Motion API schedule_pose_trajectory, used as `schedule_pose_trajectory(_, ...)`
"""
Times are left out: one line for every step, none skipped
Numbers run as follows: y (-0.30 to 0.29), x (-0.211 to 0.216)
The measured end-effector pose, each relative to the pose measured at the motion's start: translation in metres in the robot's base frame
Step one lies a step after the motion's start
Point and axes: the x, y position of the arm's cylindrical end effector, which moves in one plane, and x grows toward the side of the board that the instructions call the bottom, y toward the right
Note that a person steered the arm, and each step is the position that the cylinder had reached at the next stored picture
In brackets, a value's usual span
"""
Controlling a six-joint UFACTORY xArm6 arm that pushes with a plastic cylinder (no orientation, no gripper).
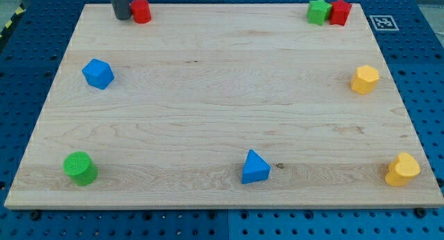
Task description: Move the red circle towards top center of the board
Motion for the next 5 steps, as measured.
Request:
schedule_pose_trajectory(0.005,0.0)
schedule_pose_trajectory(0.021,0.0)
schedule_pose_trajectory(0.049,0.0)
schedule_pose_trajectory(0.09,0.0)
schedule_pose_trajectory(0.151,0.0)
